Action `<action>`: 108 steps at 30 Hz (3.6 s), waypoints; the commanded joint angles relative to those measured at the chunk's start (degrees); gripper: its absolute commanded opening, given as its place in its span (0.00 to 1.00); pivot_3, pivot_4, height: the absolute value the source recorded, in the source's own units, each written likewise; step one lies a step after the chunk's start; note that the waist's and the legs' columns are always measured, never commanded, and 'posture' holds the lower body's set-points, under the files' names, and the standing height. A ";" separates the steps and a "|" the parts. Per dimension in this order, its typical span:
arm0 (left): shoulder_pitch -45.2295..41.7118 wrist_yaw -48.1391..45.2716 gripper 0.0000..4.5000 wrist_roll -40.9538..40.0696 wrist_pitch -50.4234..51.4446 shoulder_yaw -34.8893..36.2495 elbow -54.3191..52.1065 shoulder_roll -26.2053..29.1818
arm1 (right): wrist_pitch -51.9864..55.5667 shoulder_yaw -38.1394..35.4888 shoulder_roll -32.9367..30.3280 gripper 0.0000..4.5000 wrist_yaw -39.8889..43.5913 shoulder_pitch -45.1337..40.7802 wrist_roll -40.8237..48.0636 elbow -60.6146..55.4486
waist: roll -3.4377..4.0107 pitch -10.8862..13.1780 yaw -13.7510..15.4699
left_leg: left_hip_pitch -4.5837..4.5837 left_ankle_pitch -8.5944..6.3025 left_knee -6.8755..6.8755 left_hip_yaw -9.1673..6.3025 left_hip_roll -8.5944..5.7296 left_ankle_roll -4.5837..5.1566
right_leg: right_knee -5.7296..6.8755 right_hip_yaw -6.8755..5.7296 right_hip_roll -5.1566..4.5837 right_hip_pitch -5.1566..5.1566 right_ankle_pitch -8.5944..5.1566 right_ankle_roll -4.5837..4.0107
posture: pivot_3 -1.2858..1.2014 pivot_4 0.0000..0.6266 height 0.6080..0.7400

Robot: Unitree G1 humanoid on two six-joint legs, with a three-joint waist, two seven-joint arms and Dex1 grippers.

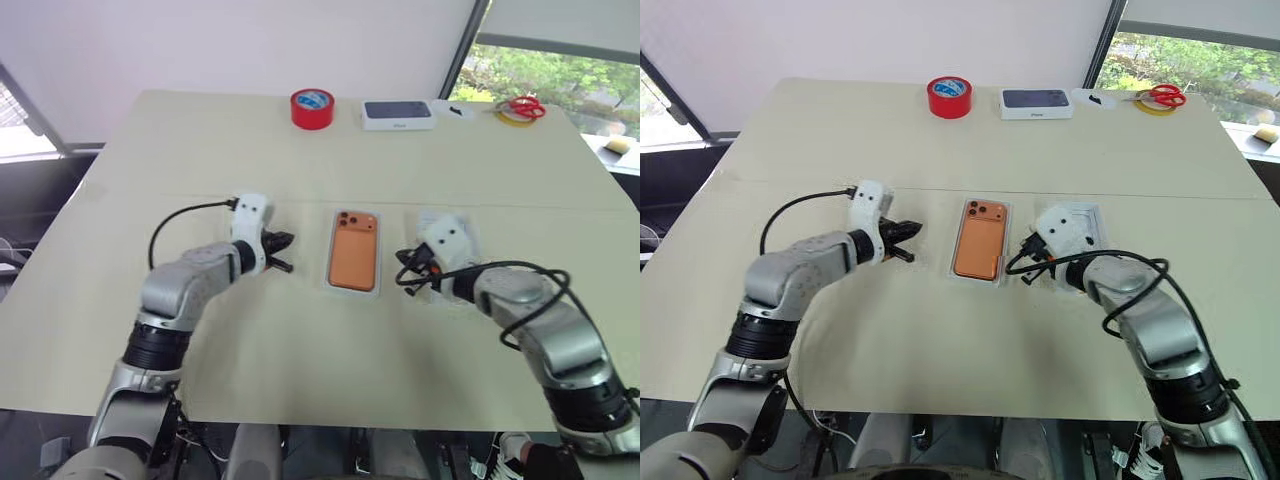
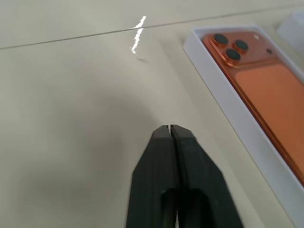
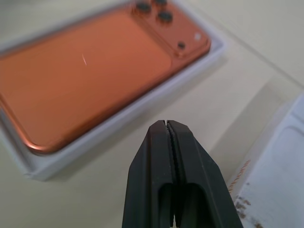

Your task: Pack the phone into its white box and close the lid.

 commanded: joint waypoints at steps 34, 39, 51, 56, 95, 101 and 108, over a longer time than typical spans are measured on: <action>-11.12 -20.69 0.01 9.60 -1.70 -17.55 16.77 -29.22 | 12.59 -17.31 -8.57 0.00 3.45 22.21 -0.70 -18.61 | 0.34 -0.17 0.24 | 0.03 -0.18 0.14 -0.13 0.06 0.32 | 0.07 0.00 0.05 0.04 0.00 0.00 | 0.52 0.24 0.93; -10.54 -22.59 0.01 9.98 -0.33 -17.62 15.99 -27.67 | 12.02 -18.86 -8.70 0.00 3.21 23.30 -0.90 -17.87 | 0.34 -0.17 0.32 | 0.01 -0.19 0.15 -0.17 0.05 0.33 | 0.07 0.00 0.04 0.05 0.00 0.00 | 0.52 0.24 0.93; -10.84 -22.78 0.01 11.40 -0.13 -14.31 17.00 -24.15 | 9.86 -20.68 -12.72 0.00 5.94 22.43 -0.81 -15.73 | 0.36 -0.17 0.31 | 0.02 -0.19 0.16 -0.18 0.05 0.33 | 0.07 0.00 0.04 0.06 0.00 0.00 | 0.52 0.24 0.93; -10.44 -24.91 0.00 9.60 1.51 -11.85 12.49 -20.41 | 11.25 -27.48 -16.36 0.20 10.96 23.34 2.45 -16.45 | 0.38 -0.16 0.25 | 0.02 -0.19 0.16 -0.19 0.05 0.33 | 0.08 0.00 0.05 0.06 0.00 0.00 | 0.52 0.24 0.93; 0.13 -41.43 0.00 11.26 -21.59 -13.53 -4.93 0.90 | 14.72 -8.02 -20.79 0.00 17.96 -15.03 6.24 26.74 | 0.58 -0.15 0.30 | -0.04 -0.22 0.60 0.18 0.13 0.38 | 0.24 0.06 0.04 0.09 0.00 0.01 | 0.52 0.24 0.93; -0.58 -41.47 0.00 11.66 -21.86 -13.98 -4.06 0.33 | 17.28 -11.92 -20.90 0.54 16.11 -13.53 7.07 24.55 | 0.58 -0.15 0.23 | -0.04 -0.21 0.60 0.19 0.13 0.37 | 0.24 0.06 0.04 0.08 0.00 0.01 | 0.52 0.24 0.93; -1.19 -41.90 0.00 12.12 -22.57 -14.08 -3.09 0.03 | 19.01 -14.70 -22.48 0.54 16.11 -11.62 8.14 23.27 | 0.60 -0.16 0.17 | -0.02 -0.22 0.58 0.20 0.15 0.39 | 0.25 0.07 0.05 0.07 0.00 0.01 | 0.52 0.24 0.93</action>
